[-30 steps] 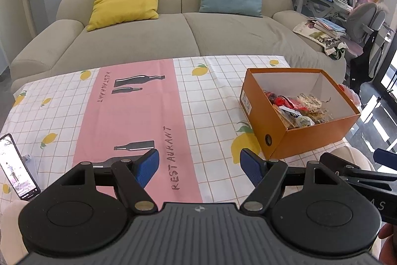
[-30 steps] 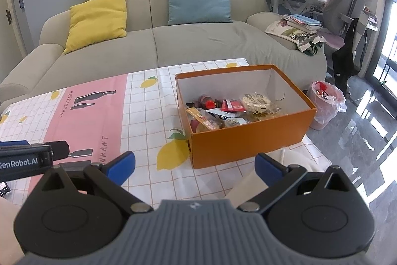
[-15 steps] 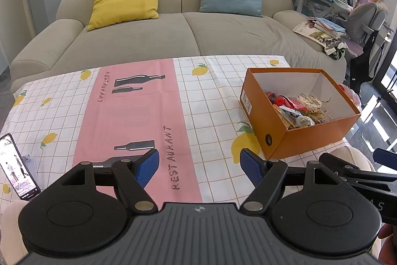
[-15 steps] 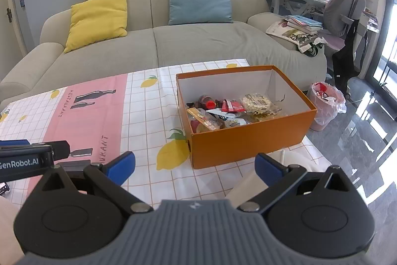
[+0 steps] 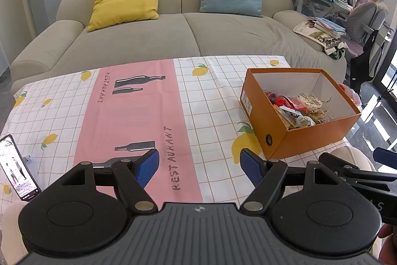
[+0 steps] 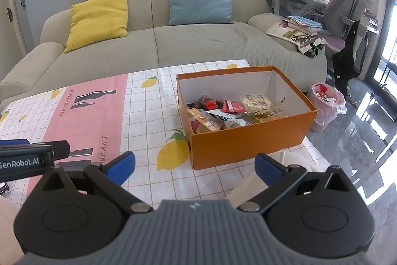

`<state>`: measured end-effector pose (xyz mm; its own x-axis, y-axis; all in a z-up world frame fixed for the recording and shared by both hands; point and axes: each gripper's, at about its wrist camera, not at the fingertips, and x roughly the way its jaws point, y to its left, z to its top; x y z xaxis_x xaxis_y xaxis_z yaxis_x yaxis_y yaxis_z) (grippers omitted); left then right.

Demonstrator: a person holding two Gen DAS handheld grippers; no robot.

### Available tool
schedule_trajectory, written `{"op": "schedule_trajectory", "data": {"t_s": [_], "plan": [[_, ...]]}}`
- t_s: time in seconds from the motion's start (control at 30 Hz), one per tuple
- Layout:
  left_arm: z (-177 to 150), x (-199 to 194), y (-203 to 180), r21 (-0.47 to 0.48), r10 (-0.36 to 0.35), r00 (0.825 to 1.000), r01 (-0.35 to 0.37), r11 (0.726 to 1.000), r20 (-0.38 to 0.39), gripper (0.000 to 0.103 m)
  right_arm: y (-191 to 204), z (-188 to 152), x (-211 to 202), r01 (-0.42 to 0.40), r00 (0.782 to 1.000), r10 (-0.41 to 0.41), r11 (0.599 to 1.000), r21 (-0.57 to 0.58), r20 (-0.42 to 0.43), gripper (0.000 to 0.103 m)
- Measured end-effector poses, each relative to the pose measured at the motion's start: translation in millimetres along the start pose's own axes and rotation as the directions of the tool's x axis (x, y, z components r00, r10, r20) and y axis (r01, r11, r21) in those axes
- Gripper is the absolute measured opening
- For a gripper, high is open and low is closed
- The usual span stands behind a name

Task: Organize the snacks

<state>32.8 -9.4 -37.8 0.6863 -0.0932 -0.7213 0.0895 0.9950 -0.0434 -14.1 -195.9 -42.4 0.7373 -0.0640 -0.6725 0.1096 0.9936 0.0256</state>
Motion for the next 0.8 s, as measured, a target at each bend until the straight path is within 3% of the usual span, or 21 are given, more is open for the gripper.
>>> {"op": "schedule_trajectory", "data": {"t_s": [0.8], "plan": [[1.7,0.1,1.6,0.007,0.003,1.0,-0.003,1.0,0.003,0.087,0.3,0.8,0.8,-0.003,1.0,0.003,1.0,-0.005,-0.005,0.1]]}}
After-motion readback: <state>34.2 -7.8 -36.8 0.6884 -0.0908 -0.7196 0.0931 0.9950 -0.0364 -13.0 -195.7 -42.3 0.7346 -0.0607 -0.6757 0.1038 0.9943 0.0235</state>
